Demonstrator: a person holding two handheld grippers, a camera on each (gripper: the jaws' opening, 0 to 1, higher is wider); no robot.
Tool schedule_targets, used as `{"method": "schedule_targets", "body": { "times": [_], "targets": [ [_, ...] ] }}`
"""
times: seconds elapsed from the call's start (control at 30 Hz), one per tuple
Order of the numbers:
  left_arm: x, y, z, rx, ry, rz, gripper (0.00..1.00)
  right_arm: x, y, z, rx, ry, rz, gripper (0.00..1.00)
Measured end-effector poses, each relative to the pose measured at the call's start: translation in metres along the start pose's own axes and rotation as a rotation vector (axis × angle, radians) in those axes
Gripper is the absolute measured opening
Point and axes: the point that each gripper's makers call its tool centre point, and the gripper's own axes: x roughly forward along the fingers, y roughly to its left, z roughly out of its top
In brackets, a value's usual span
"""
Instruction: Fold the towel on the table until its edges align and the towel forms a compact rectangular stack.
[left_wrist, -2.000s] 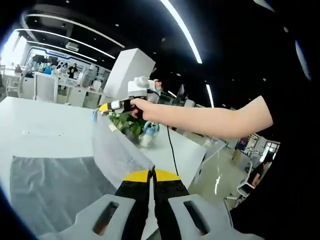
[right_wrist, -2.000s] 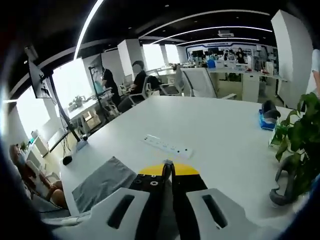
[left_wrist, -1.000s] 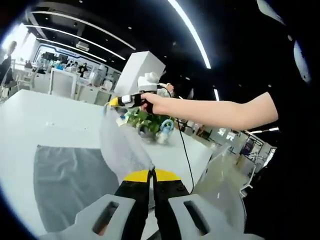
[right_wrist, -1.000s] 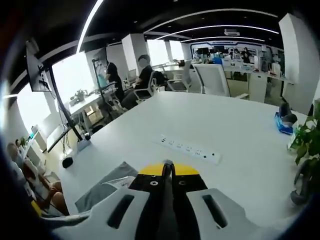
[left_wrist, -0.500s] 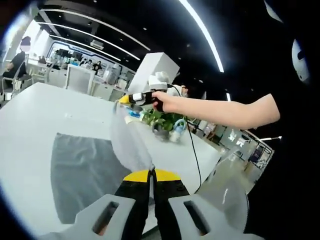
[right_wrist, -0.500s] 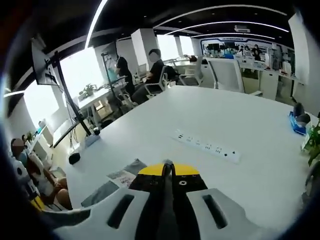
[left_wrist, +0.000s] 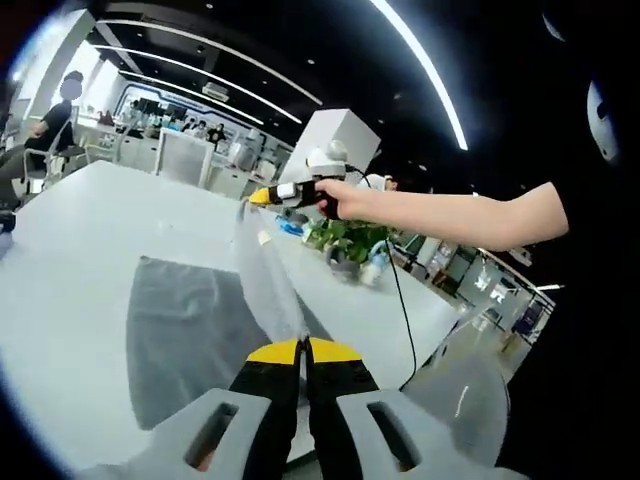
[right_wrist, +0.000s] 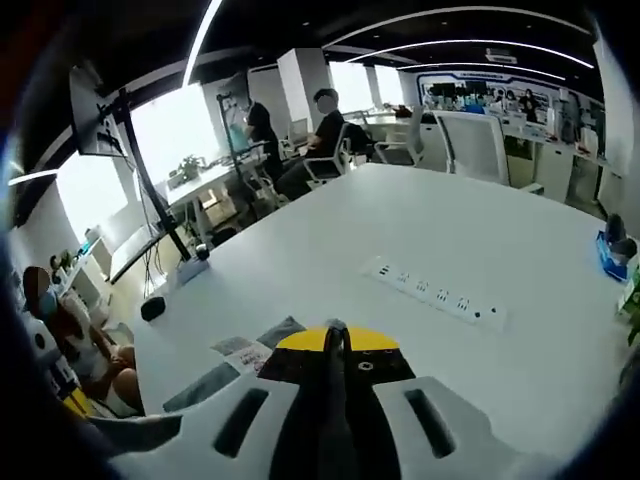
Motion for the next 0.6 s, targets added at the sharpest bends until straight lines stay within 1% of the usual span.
{"method": "schedule_targets", "body": {
  "times": [0.13, 0.2, 0.23, 0.27, 0.3, 0.4, 0.5, 0.6],
  "targets": [
    [-0.004, 0.003, -0.002, -0.003, 0.01, 0.005, 0.01, 0.008, 0.008, 0.0, -0.005, 0.008, 0.013, 0.02],
    [-0.006, 0.005, -0.001, -0.012, 0.004, 0.01, 0.01, 0.011, 0.006, 0.001, -0.014, 0.007, 0.018, 0.02],
    [-0.008, 0.005, 0.001, -0.025, -0.007, 0.008, 0.01, 0.014, 0.007, 0.002, -0.012, 0.006, 0.023, 0.02],
    [-0.01, 0.005, 0.005, -0.053, -0.035, 0.004, 0.01, 0.015, 0.008, 0.004, -0.013, 0.005, 0.025, 0.02],
    [-0.012, 0.006, 0.007, -0.064, -0.049, 0.006, 0.01, 0.016, 0.01, 0.005, -0.013, 0.001, 0.029, 0.02],
    [-0.015, 0.012, 0.004, -0.063, -0.05, 0.028, 0.01, 0.021, 0.013, 0.006, -0.007, 0.004, 0.041, 0.02],
    [-0.014, 0.021, -0.004, -0.076, -0.025, 0.046, 0.01, 0.032, 0.014, 0.0, 0.005, 0.024, 0.042, 0.02],
    [-0.017, 0.025, -0.006, -0.069, -0.022, 0.066, 0.01, 0.039, 0.018, 0.0, 0.004, 0.023, 0.042, 0.02]
  ]
}}
